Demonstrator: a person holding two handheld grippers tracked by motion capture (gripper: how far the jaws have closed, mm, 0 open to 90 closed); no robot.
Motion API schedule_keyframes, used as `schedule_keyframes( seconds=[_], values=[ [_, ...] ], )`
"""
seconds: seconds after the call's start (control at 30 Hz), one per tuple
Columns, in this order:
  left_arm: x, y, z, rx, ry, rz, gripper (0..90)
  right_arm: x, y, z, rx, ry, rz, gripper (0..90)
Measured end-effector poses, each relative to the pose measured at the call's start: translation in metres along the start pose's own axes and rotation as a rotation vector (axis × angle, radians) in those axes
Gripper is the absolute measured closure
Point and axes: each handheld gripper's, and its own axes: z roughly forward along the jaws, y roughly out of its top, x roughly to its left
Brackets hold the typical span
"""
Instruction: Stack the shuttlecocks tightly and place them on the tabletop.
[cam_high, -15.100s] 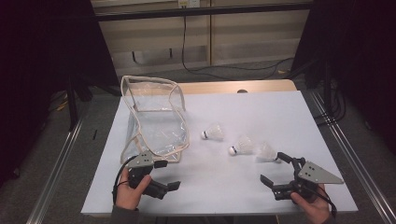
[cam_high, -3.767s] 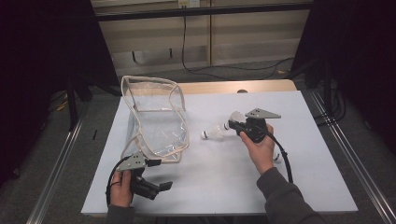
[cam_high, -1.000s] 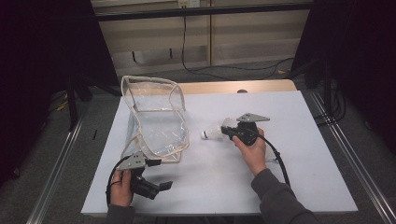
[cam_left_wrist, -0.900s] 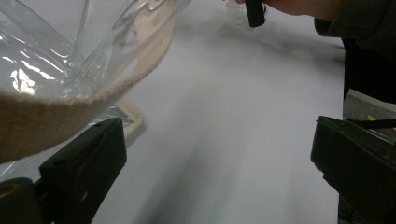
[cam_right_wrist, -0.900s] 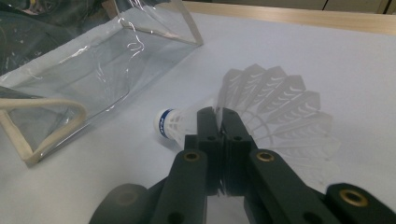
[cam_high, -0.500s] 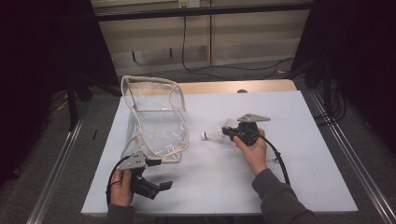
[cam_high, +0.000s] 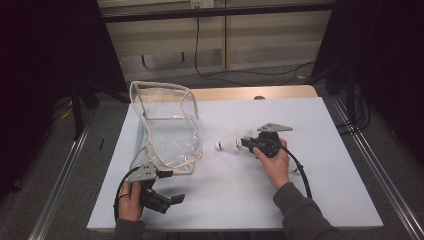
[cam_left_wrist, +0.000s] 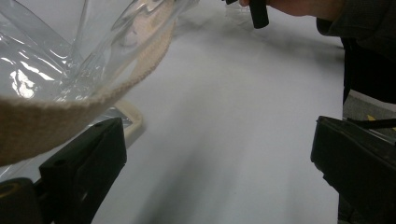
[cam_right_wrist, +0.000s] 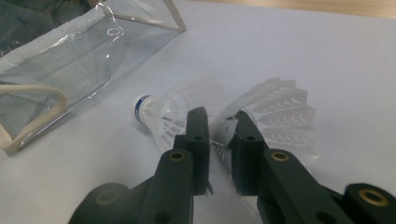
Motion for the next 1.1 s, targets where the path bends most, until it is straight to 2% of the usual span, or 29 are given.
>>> schedule_keyframes(
  seconds=[0.27,0.5,0.7,0.93,1.1],
  values=[
    [-0.0002,0.0003,-0.0007,0.001,0.002,0.004,3.5,0.0000,-0.0004,-0.0051,0.007,-0.007,0.006,75.4],
    [-0.0005,0.0006,-0.0004,0.000,0.002,0.003,3.5,-0.0012,-0.0039,-0.0067,0.046,-0.005,0.011,74.6],
    [-0.0008,0.0008,-0.0001,-0.004,0.001,0.000,3.5,-0.0010,-0.0056,-0.0054,0.066,0.006,0.019,77.9],
    [-0.0008,0.0009,-0.0002,-0.004,0.002,0.002,3.5,-0.0016,-0.0047,-0.0059,0.060,0.031,0.028,87.6],
    [-0.0009,0.0010,0.0000,-0.003,0.001,0.003,3.5,-0.0013,-0.0029,-0.0071,0.039,0.047,0.037,89.3]
  ],
)
